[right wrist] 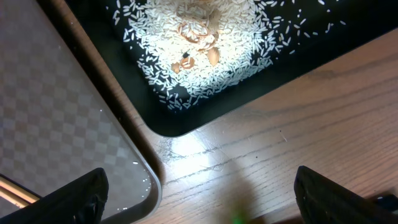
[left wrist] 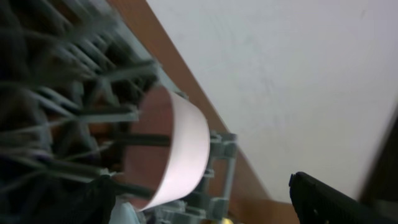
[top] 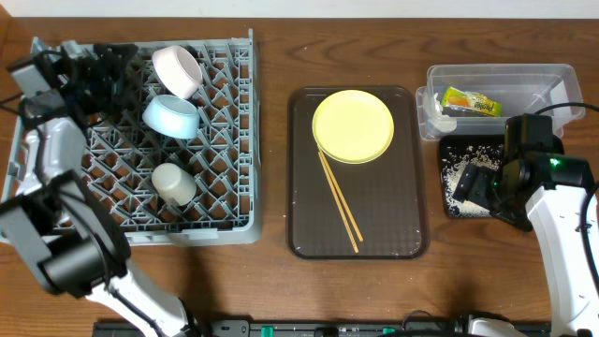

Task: Sort waste into correct bins and load items into the dishwasher rack
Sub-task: 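Carry the pink bowl to the rack's back row and release it, then move left gripper to the yellow plate and grasp its edge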

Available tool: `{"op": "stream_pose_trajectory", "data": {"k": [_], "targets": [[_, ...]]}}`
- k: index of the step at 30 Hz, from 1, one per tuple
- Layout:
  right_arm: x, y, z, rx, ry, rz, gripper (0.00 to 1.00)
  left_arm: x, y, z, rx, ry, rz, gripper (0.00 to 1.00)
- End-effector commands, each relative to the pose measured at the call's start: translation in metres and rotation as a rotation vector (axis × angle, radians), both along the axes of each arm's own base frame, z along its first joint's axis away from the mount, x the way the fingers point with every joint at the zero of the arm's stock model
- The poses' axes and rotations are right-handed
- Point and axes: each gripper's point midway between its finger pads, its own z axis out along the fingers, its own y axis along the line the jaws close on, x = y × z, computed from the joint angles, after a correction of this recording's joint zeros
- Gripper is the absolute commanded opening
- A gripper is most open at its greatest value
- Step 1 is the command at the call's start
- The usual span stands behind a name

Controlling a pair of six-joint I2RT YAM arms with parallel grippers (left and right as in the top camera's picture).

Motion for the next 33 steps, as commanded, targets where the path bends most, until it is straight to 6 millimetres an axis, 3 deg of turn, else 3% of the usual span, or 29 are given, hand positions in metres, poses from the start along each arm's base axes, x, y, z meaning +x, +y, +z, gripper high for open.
{"op": "stream_pose_trajectory", "data": {"k": [1, 6, 10, 16, 19, 26, 30, 33], "targets": [[0.001, -0.004, 0.006, -0.014, -0.02, 0.003, 0.93, -0.007, 0.012, 0.033, 0.289, -0.103, -0.015, 0.92], [0.002, -0.004, 0.006, -0.014, -0.021, 0.003, 0.94, -0.024, -0.004, 0.088, 0.345, -0.179, -0.018, 0.92], [0.002, -0.004, 0.006, -0.014, -0.021, 0.003, 0.95, -0.037, -0.041, 0.101, 0.422, -0.156, -0.071, 0.92], [0.003, 0.001, 0.006, 0.016, -0.025, 0.007, 0.96, -0.054, -0.122, 0.061, 0.577, 0.055, -0.191, 0.93], [0.002, 0.001, 0.005, 0.016, -0.024, 0.007, 0.97, -0.067, -0.176, 0.041, 0.725, 0.111, -0.322, 0.93], [0.002, 0.001, 0.005, 0.016, -0.024, 0.008, 0.98, -0.092, -0.299, 0.038, 1.104, -0.046, -0.582, 0.93], [0.0, 0.002, 0.005, 0.017, -0.015, 0.008, 0.98, -0.102, -0.36, 0.027, 1.147, -0.152, -0.697, 0.93], [-0.001, 0.002, 0.005, 0.018, -0.009, 0.007, 0.98, -0.106, -0.395, 0.007, 1.154, -0.185, -0.766, 0.93]]}}
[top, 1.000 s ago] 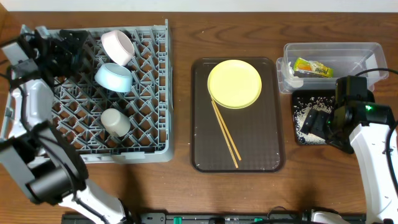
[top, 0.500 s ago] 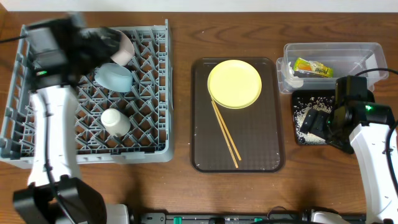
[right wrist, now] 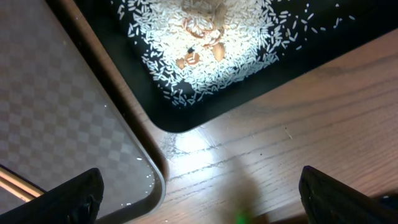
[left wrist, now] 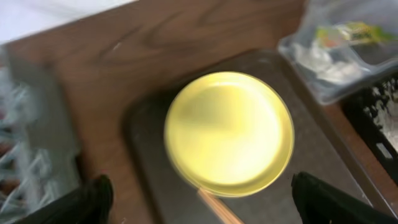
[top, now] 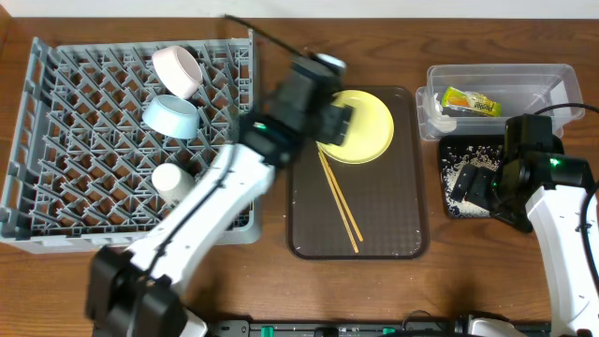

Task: Sort waste into correct bins and load items into the dishwasher rack
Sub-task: 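Move left gripper to the yellow plate and grasp its edge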

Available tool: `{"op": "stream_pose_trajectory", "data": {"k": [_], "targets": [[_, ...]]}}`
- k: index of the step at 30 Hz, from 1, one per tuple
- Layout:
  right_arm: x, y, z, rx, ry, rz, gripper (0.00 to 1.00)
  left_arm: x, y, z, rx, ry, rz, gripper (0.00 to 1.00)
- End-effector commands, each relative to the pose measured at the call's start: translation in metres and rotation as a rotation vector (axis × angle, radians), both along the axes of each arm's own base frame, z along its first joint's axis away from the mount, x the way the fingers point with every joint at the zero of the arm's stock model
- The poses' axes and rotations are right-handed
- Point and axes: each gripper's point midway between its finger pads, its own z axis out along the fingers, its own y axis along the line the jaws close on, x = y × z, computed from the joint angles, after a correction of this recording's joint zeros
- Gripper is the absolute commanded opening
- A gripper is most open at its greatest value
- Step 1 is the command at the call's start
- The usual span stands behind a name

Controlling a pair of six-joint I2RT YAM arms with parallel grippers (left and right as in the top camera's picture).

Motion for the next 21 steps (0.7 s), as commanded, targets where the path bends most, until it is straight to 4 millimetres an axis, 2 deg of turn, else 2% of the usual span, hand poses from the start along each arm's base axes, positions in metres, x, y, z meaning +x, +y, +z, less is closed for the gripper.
{"op": "stream_pose_trajectory", "data": {"k": [1, 5, 9, 15, 21], "targets": [[0.0, -0.002, 0.005, -0.003, -0.015, 0.004, 0.98, 0.003, -0.019, -0.033, 0.106, -0.004, -0.043, 0.93], [-0.001, -0.002, 0.005, -0.003, -0.011, 0.004, 0.98, 0.002, -0.05, -0.067, 0.122, 0.013, -0.093, 0.93], [-0.002, -0.002, 0.005, -0.002, -0.005, 0.004, 0.99, -0.001, -0.068, -0.104, 0.15, 0.047, -0.127, 0.93], [-0.003, -0.001, 0.005, -0.001, -0.003, 0.005, 0.98, -0.008, -0.071, -0.16, 0.218, 0.132, -0.144, 0.93], [-0.003, -0.001, 0.005, -0.002, -0.001, 0.004, 0.99, -0.015, -0.074, -0.189, 0.255, 0.175, -0.161, 0.93]]}}
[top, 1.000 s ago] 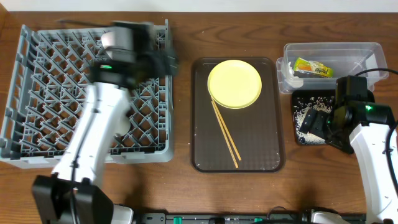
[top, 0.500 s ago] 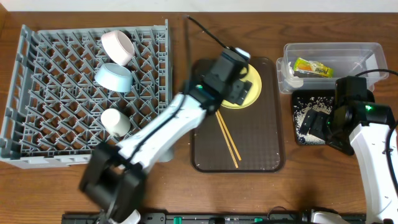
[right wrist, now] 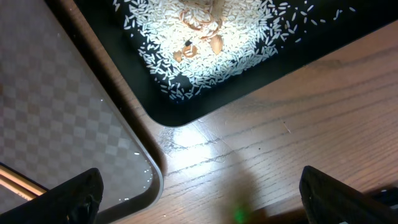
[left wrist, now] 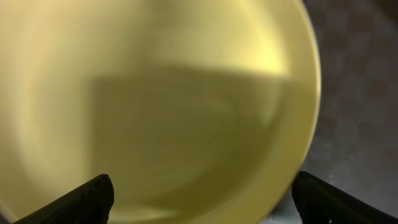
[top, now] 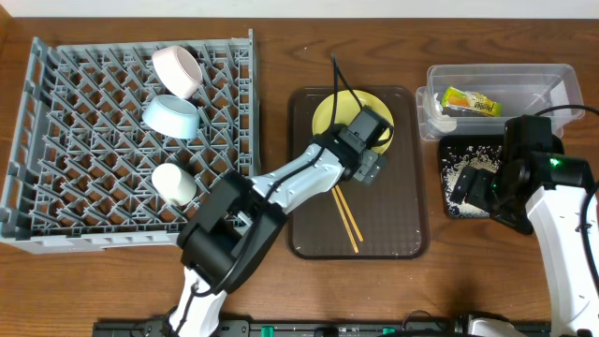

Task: Sort waste into correct bins and load items into the dishwasher rack
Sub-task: 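Move left gripper to the yellow plate and grasp its edge, then lift the yellow plate and stand it upright in the rack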

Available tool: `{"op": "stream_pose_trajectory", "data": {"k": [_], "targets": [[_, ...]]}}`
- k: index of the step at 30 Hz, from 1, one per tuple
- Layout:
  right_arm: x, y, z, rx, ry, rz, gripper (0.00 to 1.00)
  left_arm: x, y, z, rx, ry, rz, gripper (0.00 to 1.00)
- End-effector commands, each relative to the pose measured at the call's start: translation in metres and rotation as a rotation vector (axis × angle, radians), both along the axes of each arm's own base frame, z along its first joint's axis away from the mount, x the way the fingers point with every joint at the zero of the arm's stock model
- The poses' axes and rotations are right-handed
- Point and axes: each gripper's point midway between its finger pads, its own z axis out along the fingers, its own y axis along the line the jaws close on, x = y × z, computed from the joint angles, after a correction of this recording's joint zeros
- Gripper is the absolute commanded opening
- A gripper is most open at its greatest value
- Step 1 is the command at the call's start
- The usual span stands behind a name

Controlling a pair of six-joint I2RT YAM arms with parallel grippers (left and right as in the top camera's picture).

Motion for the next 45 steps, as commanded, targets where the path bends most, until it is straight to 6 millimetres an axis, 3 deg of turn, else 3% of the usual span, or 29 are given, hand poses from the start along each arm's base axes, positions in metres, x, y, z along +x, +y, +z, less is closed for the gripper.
{"op": "stream_pose_trajectory", "data": {"k": [1, 5, 7, 9, 14, 24, 29, 34, 39, 42, 45], "targets": [[0.001, -0.002, 0.005, -0.004, -0.018, 0.004, 0.98, -0.003, -0.003, -0.01, 0.028, -0.002, -0.016, 0.93], [0.001, -0.002, 0.005, -0.004, -0.018, 0.004, 0.98, -0.008, -0.005, -0.018, 0.042, 0.013, -0.028, 0.88], [0.001, -0.002, 0.005, -0.004, -0.017, 0.004, 0.98, -0.01, -0.007, -0.02, 0.045, 0.015, -0.034, 0.77], [0.001, -0.002, 0.005, -0.004, -0.017, 0.004, 0.98, -0.013, -0.01, -0.02, 0.045, 0.015, -0.041, 0.59], [0.0, -0.002, 0.005, -0.004, -0.016, 0.004, 0.98, -0.024, -0.018, -0.022, 0.052, 0.025, -0.07, 0.38], [-0.001, -0.002, 0.005, -0.003, -0.009, 0.004, 0.97, -0.03, -0.024, -0.02, 0.057, 0.021, -0.09, 0.13], [-0.002, -0.002, 0.005, -0.003, -0.005, 0.004, 0.97, -0.028, -0.026, -0.006, 0.063, -0.018, -0.14, 0.06], [-0.003, -0.002, 0.005, -0.003, -0.003, 0.004, 0.97, -0.02, -0.028, 0.041, 0.008, -0.098, -0.125, 0.06], [-0.004, -0.002, 0.005, -0.002, 0.001, 0.004, 0.97, -0.011, -0.019, 0.117, -0.094, -0.205, -0.093, 0.06], [-0.005, -0.002, 0.004, -0.002, 0.005, 0.004, 0.96, -0.003, 0.003, 0.162, -0.151, -0.262, -0.036, 0.06], [-0.003, -0.002, 0.005, -0.003, -0.003, 0.004, 0.97, 0.01, 0.044, 0.203, -0.229, -0.292, 0.105, 0.06]]}}
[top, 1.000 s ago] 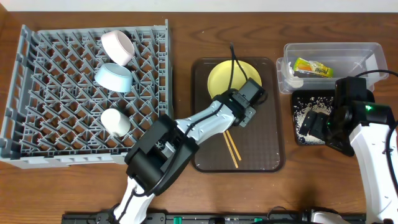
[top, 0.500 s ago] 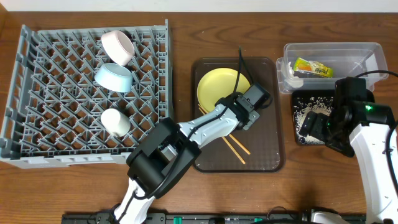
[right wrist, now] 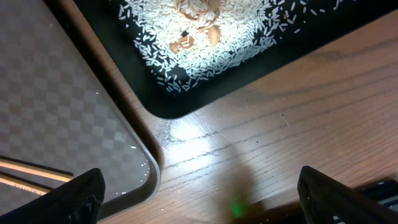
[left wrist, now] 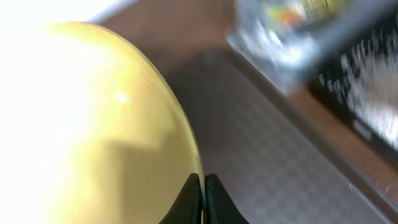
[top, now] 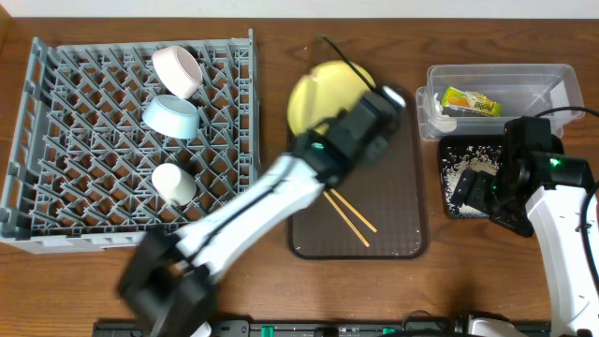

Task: Sort waste into correct bins and load items into the dishwasher rack
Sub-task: 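Lift the yellow plate and stand it upright in the rack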

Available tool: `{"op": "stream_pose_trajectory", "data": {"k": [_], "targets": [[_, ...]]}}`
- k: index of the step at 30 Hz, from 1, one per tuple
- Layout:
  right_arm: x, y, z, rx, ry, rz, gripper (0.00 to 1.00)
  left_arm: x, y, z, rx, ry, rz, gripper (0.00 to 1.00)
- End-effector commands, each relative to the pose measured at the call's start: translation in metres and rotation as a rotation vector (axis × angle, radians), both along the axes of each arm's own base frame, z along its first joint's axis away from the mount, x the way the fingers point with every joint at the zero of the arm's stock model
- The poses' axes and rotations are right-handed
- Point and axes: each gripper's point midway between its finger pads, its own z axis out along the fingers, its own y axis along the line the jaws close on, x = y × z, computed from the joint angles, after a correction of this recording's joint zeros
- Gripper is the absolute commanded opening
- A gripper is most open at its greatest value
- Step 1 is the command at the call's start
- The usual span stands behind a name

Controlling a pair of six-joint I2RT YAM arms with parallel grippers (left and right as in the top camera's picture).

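Observation:
A yellow plate point(top: 323, 94) is tilted up off the brown tray point(top: 398, 234), over its far left corner. My left gripper point(top: 372, 120) is shut on the plate's rim; in the left wrist view both fingertips point(left wrist: 194, 190) pinch the edge of the yellow plate point(left wrist: 93, 124). Two wooden chopsticks point(top: 350, 211) lie slanted on the tray. The grey dishwasher rack point(top: 56, 187) at left holds a pink bowl point(top: 178, 67), a blue bowl point(top: 171, 114) and a white cup point(top: 173, 183). My right gripper point(right wrist: 199, 208) is open, low over the table by the tray's corner.
A clear bin point(top: 543, 80) at the far right holds a yellow-green wrapper point(top: 473, 101) and white scraps. In front of it, a black bin point(top: 449, 208) holds rice and food scraps point(right wrist: 199, 31). My right arm point(top: 552, 197) stands over the black bin's right side.
My left gripper was open close above the flat plate; now it is shut on the rim and the plate is raised and tilted. The chopsticks lie at a new angle. The right arm is unchanged.
My left gripper was first at the rack's far left corner. Then it was above the tray near the yellow plate, then open just over the plate. Now it holds the plate lifted off the tray. The right gripper stayed open by the black bin.

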Motion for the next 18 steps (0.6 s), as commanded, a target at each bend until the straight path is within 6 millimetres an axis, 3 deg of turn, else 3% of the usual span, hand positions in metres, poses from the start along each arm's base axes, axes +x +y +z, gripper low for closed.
{"op": "stream_pose_trajectory", "data": {"k": [1, 6, 12, 18], "targets": [[0.003, -0.003, 0.005, -0.007, -0.028, 0.004, 0.97, 0.02, 0.053, 0.046, -0.116, -0.025, 0.178, 0.06], [0.004, -0.003, 0.006, -0.006, -0.029, 0.005, 0.97, 0.034, 0.104, 0.072, -0.335, 0.08, 0.22, 0.06], [0.005, -0.003, 0.006, -0.007, -0.033, 0.004, 0.97, 0.043, 0.15, 0.081, -0.651, 0.29, 0.154, 0.06], [0.005, -0.003, 0.006, -0.007, -0.034, 0.004, 0.97, 0.049, 0.205, 0.093, -0.815, 0.341, 0.144, 0.06]]}}
